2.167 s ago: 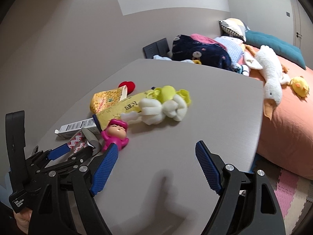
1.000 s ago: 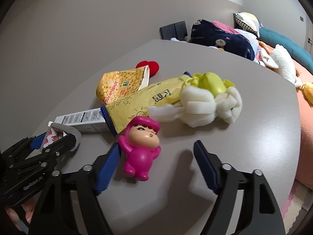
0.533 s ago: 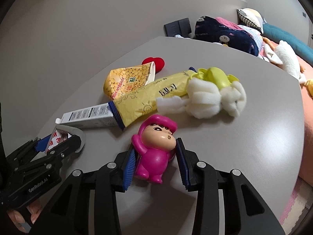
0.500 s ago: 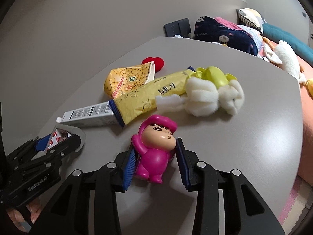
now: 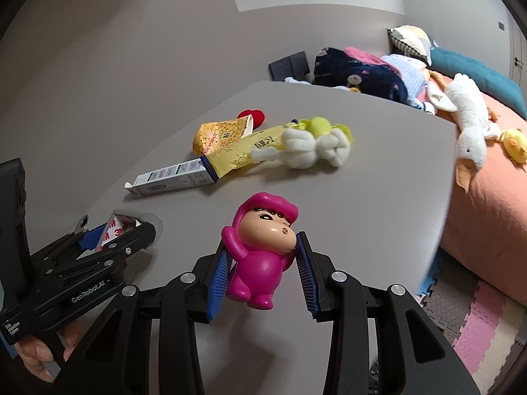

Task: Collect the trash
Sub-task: 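Carry the red-white packaging and pink doll over the black bin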

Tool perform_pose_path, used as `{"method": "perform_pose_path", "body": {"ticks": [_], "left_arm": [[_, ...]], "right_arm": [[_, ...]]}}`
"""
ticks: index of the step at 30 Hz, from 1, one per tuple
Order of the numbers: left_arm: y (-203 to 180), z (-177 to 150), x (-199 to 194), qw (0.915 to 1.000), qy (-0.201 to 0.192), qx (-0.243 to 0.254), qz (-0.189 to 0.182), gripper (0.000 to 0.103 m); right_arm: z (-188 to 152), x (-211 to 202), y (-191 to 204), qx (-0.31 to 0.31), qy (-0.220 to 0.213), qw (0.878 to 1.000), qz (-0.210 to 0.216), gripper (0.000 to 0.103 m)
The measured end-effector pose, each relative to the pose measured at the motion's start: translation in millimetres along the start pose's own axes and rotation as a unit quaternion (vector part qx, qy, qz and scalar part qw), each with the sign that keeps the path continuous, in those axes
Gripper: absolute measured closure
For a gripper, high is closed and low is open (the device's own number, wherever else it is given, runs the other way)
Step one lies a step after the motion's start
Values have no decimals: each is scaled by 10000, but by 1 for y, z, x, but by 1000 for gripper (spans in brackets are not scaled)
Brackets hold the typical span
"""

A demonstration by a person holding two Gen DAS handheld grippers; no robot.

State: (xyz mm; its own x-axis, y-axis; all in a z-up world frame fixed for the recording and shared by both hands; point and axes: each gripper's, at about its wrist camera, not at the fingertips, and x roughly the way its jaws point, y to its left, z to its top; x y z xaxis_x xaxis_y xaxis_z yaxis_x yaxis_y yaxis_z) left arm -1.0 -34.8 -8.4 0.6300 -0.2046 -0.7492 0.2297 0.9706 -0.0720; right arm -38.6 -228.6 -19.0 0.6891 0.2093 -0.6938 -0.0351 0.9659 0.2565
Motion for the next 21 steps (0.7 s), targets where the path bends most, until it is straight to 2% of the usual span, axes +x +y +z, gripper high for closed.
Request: {"method": "perform_pose_path", "body": {"ticks": [9, 21], "left_arm": [[-39, -18, -20, 9995, -28, 222, -202, 44], [-84, -36, -29, 9978, 2, 471, -459, 44]], "right_arm": [[-20, -43, -22, 43, -206, 9996, -201, 62], [-42, -81, -56, 265, -441, 9976, -467, 62]]}}
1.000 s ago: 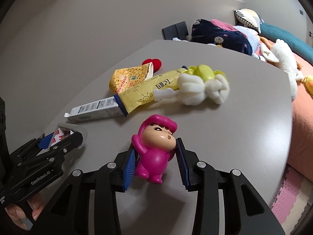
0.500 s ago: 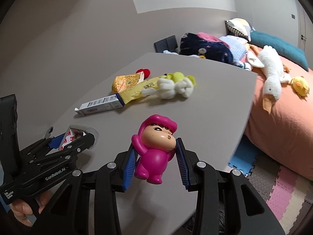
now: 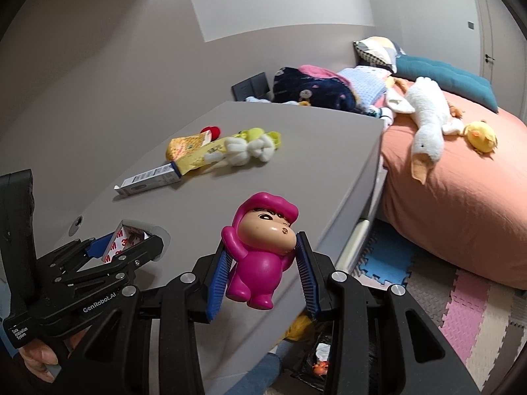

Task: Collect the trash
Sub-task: 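Carry the red-white packaging and pink doll over the black bin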

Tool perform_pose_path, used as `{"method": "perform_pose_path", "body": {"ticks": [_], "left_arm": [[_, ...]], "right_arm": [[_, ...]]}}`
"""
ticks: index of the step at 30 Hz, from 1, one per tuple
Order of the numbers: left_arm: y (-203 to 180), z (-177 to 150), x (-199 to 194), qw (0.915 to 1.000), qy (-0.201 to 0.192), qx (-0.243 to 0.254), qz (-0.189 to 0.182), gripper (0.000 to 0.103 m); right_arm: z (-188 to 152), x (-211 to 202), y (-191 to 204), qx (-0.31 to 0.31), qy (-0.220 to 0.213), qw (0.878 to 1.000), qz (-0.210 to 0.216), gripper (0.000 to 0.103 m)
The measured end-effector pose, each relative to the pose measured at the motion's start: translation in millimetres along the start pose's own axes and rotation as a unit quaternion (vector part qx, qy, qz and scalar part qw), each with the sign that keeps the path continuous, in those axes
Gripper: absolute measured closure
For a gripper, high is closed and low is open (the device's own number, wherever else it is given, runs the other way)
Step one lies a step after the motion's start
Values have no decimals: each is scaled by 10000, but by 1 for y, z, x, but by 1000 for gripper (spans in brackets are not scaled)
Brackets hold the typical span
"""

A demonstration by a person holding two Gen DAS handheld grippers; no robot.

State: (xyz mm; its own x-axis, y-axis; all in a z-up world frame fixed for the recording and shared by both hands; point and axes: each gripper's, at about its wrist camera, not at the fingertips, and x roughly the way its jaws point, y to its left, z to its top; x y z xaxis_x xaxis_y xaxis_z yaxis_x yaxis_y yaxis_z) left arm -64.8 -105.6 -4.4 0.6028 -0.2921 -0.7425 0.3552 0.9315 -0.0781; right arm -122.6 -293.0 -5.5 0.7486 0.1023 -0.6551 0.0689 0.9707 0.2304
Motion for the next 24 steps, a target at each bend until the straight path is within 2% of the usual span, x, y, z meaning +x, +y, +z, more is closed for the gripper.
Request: {"method": "perform_pose_path", "body": {"ticks": [12, 24], "left_arm": [[-55, -7, 1, 9989, 51, 341, -316, 44], [-128, -12, 1, 9930, 94, 932, -713, 44]], "right_arm": [[-15, -33, -44, 246, -160, 9991, -315, 62], [-31, -70, -105, 708, -338, 9946, -682, 62]]}}
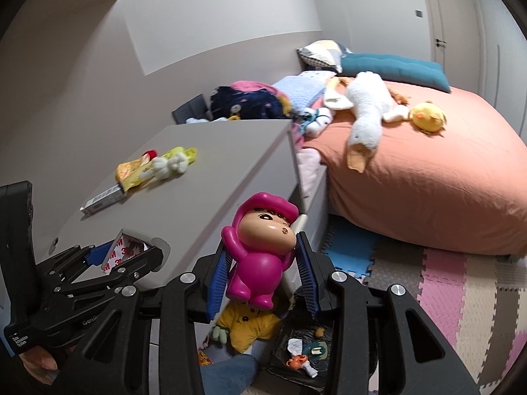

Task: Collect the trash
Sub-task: 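Carry the red-white packaging and pink doll over the black bin, then open both grippers to drop the packaging and pink doll into the bin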

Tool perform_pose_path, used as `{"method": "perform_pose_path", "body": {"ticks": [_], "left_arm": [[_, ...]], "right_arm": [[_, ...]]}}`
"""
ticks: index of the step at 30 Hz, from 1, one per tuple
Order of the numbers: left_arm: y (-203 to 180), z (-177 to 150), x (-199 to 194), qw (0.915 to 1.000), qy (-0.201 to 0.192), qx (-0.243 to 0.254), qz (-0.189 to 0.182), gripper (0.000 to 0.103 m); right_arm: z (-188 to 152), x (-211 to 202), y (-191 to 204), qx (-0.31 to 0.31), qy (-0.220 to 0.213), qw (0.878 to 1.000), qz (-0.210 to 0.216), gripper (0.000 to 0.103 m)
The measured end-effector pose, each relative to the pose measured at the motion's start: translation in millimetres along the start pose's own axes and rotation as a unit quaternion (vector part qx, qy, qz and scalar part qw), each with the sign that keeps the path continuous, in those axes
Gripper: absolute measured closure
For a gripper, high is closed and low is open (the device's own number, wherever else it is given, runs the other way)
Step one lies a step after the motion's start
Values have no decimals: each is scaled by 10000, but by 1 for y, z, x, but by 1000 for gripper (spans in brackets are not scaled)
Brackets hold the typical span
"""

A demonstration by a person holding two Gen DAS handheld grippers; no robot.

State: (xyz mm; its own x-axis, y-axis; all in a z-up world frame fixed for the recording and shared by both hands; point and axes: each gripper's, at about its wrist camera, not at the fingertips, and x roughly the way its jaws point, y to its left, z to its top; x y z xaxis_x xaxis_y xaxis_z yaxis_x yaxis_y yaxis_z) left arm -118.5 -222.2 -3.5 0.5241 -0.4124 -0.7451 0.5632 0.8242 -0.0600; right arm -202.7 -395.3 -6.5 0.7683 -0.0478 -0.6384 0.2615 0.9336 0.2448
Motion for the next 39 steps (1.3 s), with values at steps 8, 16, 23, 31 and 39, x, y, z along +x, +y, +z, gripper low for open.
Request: {"method": "perform_pose_path", "body": {"ticks": [8, 16, 23, 31, 39], "left_arm": [[-39, 3, 11, 9992, 68, 334, -226, 44], [-82, 1, 21, 9956, 173, 774, -497, 44], [-109, -8, 30, 9910, 283, 1117, -682, 44], [-112, -15, 46, 9887, 614, 1190, -678, 18], [-89, -8, 46, 9937, 569, 941, -199, 5]], "right_arm": [[-4, -17, -40, 237, -103, 9992, -319, 62], [-13, -31, -75, 446, -134, 9967, -660, 62], [-20, -36, -97, 678, -111, 9941, -845, 62], [-18, -24, -101, 580, 159, 9920, -1108, 45], [-16, -24, -103, 497, 74, 9884, -1434, 21]]}}
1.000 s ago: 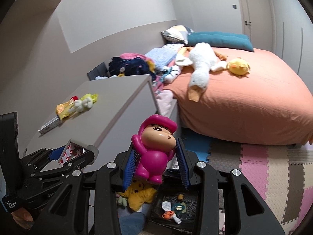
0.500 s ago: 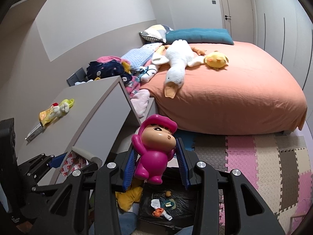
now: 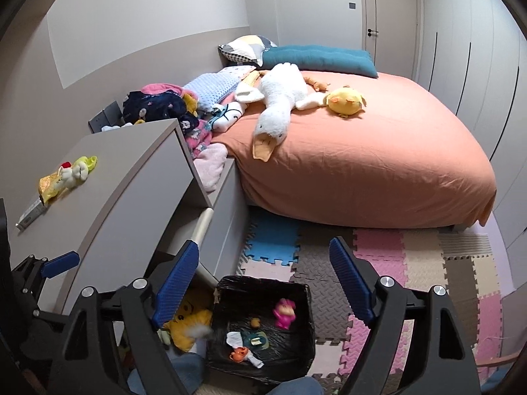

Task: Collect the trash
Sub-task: 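Open both grippers to drop the packaging and pink doll into the bin, then move both open grippers back over the desk toward the remaining items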

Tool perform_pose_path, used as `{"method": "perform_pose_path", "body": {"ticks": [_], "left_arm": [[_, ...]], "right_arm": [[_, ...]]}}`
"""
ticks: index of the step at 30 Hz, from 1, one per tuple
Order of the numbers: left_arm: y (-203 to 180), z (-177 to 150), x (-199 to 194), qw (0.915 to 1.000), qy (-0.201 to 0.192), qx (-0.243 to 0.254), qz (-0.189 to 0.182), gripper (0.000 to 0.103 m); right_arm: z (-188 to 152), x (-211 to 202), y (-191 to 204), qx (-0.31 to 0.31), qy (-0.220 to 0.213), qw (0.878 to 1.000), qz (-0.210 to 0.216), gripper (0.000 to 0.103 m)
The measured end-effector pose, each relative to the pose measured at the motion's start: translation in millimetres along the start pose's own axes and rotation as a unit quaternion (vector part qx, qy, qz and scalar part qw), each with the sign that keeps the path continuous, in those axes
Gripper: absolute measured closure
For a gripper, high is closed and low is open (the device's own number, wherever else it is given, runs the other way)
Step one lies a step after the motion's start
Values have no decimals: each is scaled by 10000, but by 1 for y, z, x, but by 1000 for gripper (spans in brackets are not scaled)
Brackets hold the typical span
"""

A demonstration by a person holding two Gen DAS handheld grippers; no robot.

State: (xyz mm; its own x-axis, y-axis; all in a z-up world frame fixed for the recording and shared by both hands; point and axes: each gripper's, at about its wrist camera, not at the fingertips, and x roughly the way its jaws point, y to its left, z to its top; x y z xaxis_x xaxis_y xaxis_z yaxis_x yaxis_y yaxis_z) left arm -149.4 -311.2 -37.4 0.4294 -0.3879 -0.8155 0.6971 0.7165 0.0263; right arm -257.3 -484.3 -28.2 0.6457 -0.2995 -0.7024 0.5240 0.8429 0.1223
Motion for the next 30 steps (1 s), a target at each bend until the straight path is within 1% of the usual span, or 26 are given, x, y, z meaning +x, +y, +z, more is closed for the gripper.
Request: {"method": "perform_pose_path", "body": {"ticks": [5, 9, 16, 23, 30], "left_arm": [[6, 3, -3, 9999, -90, -6, 64, 5], [9, 2, -1, 9999, -75, -80, 32, 5], [20, 0, -4, 9998, -155, -128, 82, 5], [47, 0, -10, 9990, -196, -315, 262, 5], [86, -4, -15, 9971, -192, -548, 487, 5]], "right_arm": [[-1, 2, 2, 28, -7, 9999, 100, 21], [0, 2, 5, -1, -28, 9999, 169, 21], [4, 4, 20, -108, -98, 9992, 383, 21], [8, 9, 52, -336, -112, 9969, 696, 21], [13, 16, 91, -619, -90, 9927, 1031, 21]]}}
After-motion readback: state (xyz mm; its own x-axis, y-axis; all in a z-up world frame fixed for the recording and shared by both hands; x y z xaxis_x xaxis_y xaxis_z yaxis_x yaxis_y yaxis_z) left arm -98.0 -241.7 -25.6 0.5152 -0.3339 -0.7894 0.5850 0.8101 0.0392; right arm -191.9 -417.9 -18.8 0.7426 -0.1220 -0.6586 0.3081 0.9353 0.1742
